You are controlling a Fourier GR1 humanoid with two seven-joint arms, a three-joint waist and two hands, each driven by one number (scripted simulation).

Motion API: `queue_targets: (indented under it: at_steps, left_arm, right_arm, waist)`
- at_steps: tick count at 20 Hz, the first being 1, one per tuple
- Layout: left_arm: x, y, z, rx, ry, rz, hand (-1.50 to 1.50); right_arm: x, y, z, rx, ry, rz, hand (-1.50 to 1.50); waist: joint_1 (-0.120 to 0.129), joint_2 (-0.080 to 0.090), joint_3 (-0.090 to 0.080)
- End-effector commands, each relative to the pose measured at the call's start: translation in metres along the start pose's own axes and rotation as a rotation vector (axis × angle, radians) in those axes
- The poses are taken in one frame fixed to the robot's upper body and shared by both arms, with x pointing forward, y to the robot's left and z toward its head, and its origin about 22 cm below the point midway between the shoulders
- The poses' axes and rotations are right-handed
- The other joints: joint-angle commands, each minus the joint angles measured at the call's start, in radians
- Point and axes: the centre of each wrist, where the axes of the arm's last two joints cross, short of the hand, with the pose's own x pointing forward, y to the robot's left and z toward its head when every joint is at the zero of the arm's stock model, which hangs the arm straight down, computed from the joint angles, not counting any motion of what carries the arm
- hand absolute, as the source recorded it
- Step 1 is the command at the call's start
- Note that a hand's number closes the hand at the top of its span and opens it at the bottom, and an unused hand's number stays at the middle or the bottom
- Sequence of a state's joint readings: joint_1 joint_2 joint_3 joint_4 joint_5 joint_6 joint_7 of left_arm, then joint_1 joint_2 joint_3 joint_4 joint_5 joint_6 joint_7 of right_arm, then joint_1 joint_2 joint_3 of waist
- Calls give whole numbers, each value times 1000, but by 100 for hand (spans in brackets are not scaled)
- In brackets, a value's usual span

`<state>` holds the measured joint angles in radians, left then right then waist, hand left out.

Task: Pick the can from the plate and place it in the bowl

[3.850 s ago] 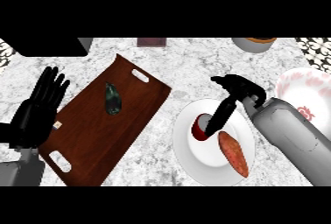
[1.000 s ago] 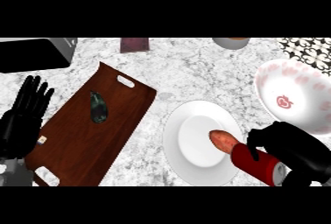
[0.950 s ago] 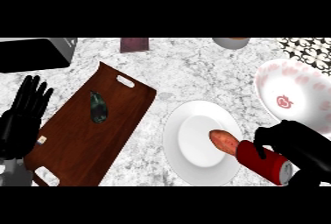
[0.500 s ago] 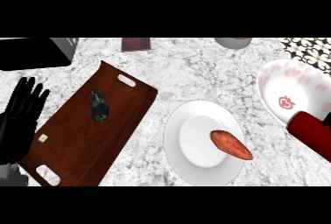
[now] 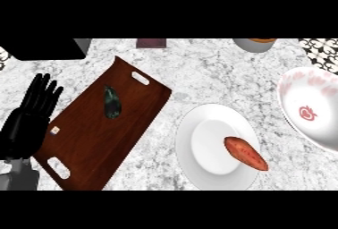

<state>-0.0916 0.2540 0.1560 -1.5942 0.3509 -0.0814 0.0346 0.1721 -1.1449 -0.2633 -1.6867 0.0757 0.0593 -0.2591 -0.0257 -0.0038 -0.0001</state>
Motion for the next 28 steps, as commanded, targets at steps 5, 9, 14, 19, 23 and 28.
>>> queue_targets:
  at_steps: [5, 9, 14, 19, 23, 28]
  left_arm:
    - [5, -32, -29, -67, 2, 19, 0]
    - [-1, -20, -16, -50, -31, 9, 0]
    - [6, -32, -23, -45, -27, -1, 0]
    - [15, -35, -23, -84, -13, 1, 0]
    - [15, -46, -28, -97, -30, 7, 0]
    - [3, -47, -19, -79, -14, 25, 0]
  right_arm:
    - [-35, 4, -44, -58, 81, -98, 150]
    - [-50, 22, -63, -49, 60, -151, 150]
    - [-55, 51, -106, -17, 79, -85, 150]
    - [-70, 99, -107, 173, 142, 16, 150]
    - [-81, 104, -123, 200, 298, -165, 150]
    - [-88, 122, -121, 244, 131, -298, -150]
  waist:
    - [55, 13, 1]
    - [47, 8, 0]
    - [68, 13, 1]
    - [86, 20, 2]
    - [92, 25, 3]
    - [80, 24, 5]
